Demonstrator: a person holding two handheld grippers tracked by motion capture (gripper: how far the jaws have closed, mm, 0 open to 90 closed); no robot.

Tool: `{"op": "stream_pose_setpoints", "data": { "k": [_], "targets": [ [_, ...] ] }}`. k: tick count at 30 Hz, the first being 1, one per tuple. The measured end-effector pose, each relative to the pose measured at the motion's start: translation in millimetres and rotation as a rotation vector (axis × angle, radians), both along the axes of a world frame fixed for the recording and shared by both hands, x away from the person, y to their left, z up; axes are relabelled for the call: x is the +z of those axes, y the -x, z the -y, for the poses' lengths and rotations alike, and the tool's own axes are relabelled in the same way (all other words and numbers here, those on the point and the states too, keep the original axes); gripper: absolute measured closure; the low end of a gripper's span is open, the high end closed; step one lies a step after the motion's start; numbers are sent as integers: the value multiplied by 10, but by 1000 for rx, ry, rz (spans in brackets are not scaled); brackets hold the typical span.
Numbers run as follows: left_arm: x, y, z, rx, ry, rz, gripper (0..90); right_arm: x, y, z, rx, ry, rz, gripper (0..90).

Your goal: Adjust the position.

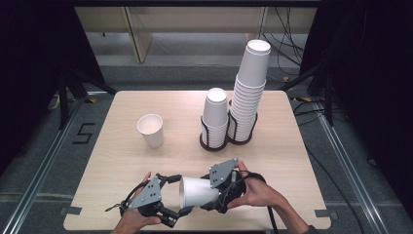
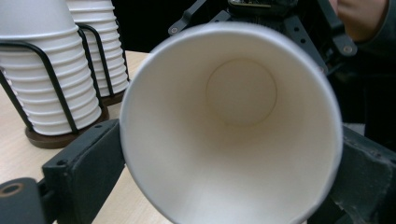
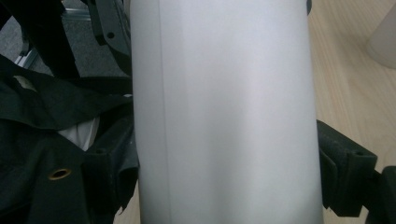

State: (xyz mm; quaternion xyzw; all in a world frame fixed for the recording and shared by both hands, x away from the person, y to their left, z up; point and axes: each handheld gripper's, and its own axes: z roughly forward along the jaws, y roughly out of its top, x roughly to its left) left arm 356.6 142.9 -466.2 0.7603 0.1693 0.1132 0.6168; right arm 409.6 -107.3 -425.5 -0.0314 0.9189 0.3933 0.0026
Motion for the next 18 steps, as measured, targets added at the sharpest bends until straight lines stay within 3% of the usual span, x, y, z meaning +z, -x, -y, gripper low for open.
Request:
{"op": "stream_pose_setpoints", "data": {
  "k": [3, 4, 8, 9, 13, 15, 16, 18],
  "targets": [
    [-16, 2, 34, 2, 31, -6, 15, -4, 16, -31, 11, -6, 0, 210],
    [-1, 12, 21, 7, 11, 4, 18, -11, 22, -44, 13, -6, -3, 210],
    [31, 27, 15, -15, 38, 21, 63, -44, 21, -57, 12, -4, -21, 210],
    [43, 26, 4, -20, 11, 24, 73, -54, 29, -59, 11, 11, -17, 210],
    [44, 30, 13, -25, -21, 31, 88, -90, 41, -92, -6, 42, -10, 199],
    [43, 19, 27, -26, -32, 38, 96, -95, 59, -93, -51, 78, 6, 187],
    [50, 23, 24, -22, -49, 39, 97, -96, 53, -107, -35, 82, 28, 184],
    [61, 32, 23, -14, -72, 35, 99, -80, 87, -113, -65, 105, 30, 178]
  ]
}}
